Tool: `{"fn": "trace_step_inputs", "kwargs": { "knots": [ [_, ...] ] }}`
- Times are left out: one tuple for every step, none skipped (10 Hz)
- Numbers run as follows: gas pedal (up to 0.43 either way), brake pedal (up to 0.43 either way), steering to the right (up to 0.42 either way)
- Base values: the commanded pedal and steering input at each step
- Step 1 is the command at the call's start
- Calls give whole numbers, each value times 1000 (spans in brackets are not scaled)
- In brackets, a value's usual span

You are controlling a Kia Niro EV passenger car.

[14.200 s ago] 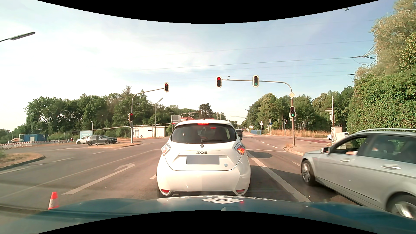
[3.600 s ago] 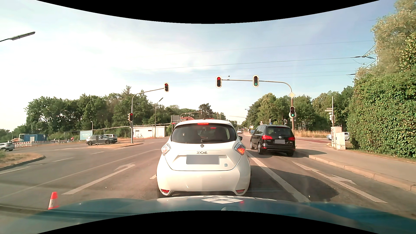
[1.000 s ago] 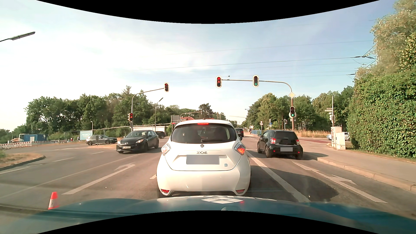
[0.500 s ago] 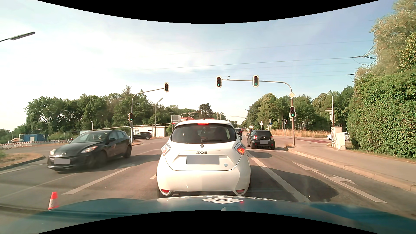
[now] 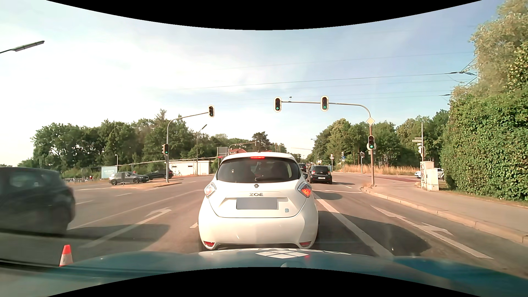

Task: Follow the waypoints while adhering to traffic rules and regulations

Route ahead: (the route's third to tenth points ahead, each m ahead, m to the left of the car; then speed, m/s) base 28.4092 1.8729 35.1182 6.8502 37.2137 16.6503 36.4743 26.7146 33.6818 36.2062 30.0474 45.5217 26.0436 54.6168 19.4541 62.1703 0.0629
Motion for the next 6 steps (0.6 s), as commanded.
{"fn": "trace_step_inputs", "kwargs": {
  "knots": [
    [0, 73, 5],
    [0, 79, 5],
    [0, 85, 5],
    [0, 91, 5],
    [0, 98, 6],
    [0, 98, 5]
  ]
}}
